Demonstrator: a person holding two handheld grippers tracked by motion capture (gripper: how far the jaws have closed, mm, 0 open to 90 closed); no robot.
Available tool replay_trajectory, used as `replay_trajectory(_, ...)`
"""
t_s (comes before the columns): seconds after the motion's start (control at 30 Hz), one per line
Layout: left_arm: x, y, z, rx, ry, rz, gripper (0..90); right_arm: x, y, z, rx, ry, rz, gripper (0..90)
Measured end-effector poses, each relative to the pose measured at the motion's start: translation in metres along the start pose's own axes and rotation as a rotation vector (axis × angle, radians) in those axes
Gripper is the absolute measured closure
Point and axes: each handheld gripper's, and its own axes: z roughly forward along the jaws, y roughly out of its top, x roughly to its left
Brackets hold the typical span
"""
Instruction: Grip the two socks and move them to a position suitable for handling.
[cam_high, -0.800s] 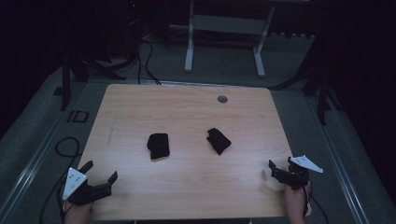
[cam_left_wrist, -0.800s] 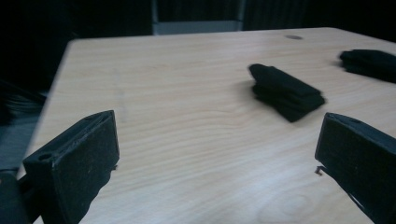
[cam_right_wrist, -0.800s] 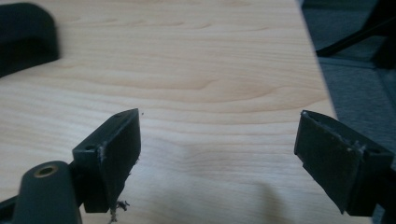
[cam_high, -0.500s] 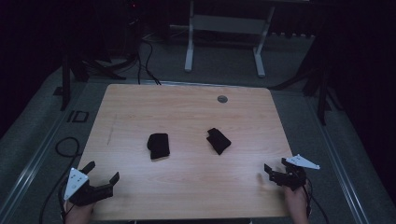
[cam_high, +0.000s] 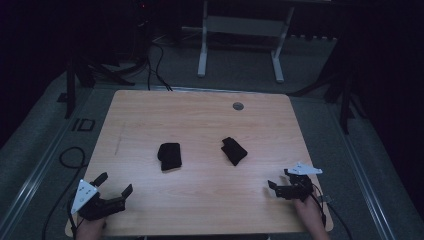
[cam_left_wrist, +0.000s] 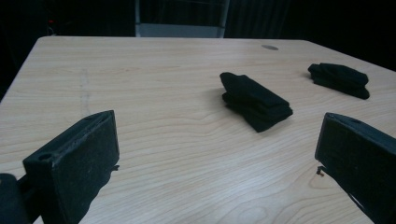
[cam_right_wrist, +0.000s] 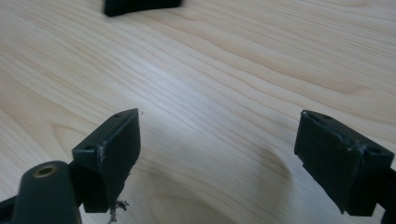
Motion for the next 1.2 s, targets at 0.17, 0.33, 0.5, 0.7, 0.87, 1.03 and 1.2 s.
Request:
replay_trajectory(0.17,-0.011,0.001,0.005,0.019,-0.036,0.011,0.1,0.010,0.015,0.009,-0.003,0.045,-0.048,13.0)
replay_trajectory(0.33,-0.024,0.002,0.011,0.025,-0.053,0.011,0.1,0.018,0.035,0.016,-0.006,0.118,-0.047,13.1)
replay_trajectory(0.5,-0.041,0.004,0.021,0.022,-0.102,0.012,0.1,0.030,0.052,0.028,-0.038,0.140,-0.038,11.8)
replay_trajectory(0.7,-0.057,0.004,0.030,0.037,-0.141,0.050,0.1,0.036,0.068,0.042,-0.033,0.127,-0.065,26.5)
replay_trajectory(0.87,-0.064,0.004,0.034,0.035,-0.165,0.054,0.1,0.035,0.084,0.047,-0.052,0.066,-0.117,58.2)
replay_trajectory(1.03,-0.068,0.005,0.036,0.033,-0.181,0.047,0.1,0.035,0.104,0.058,-0.043,0.062,-0.140,62.5)
replay_trajectory(1.2,-0.069,0.005,0.036,0.035,-0.186,0.053,0.1,0.041,0.121,0.073,-0.029,0.073,-0.150,56.4)
